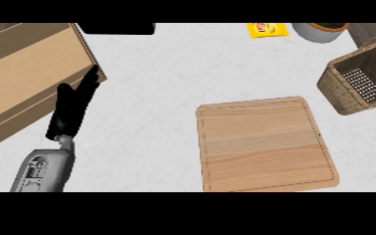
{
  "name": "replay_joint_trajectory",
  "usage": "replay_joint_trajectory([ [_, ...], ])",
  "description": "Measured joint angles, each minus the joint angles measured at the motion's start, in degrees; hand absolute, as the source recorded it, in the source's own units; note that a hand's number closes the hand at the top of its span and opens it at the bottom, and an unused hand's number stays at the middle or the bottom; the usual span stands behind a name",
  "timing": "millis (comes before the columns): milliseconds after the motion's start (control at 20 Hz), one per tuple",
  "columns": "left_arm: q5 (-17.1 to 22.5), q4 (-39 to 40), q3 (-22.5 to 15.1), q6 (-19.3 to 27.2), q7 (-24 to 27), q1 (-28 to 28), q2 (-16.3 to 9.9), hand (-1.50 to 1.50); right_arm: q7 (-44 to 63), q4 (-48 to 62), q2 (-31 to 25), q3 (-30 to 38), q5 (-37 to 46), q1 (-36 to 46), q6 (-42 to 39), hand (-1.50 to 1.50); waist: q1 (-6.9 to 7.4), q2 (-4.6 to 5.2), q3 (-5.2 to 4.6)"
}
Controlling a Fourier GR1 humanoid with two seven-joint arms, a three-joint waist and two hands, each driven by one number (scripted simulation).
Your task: Pick the tomato from the cutting board and place it in the basket
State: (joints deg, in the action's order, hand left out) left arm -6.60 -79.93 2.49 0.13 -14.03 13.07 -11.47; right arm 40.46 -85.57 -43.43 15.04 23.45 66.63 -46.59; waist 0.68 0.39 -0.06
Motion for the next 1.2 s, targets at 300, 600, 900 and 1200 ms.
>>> replay_joint_trajectory([
  [300,0.2,-1.0,0.2,-0.7,0.0,-0.4,-0.3,0.00,-15.2,11.1,-8.0,-0.9,7.2,-4.6,5.0,1.50,0.33,0.10,0.07],
  [600,-0.2,-0.2,0.3,-0.6,1.2,-0.7,-0.1,0.00,-30.9,23.2,-12.6,-1.3,10.3,-6.6,9.4,1.50,0.47,0.06,0.08],
  [900,-0.8,-0.5,-0.1,0.1,0.2,-0.1,0.9,0.00,-42.6,34.4,-13.1,-2.7,13.8,-7.8,15.4,1.50,0.58,0.05,0.08],
  [1200,-0.7,1.3,0.6,-0.6,1.4,0.4,0.5,0.00,-48.2,42.4,-12.2,-3.3,15.8,-7.6,17.7,1.50,0.39,-0.02,0.05],
])
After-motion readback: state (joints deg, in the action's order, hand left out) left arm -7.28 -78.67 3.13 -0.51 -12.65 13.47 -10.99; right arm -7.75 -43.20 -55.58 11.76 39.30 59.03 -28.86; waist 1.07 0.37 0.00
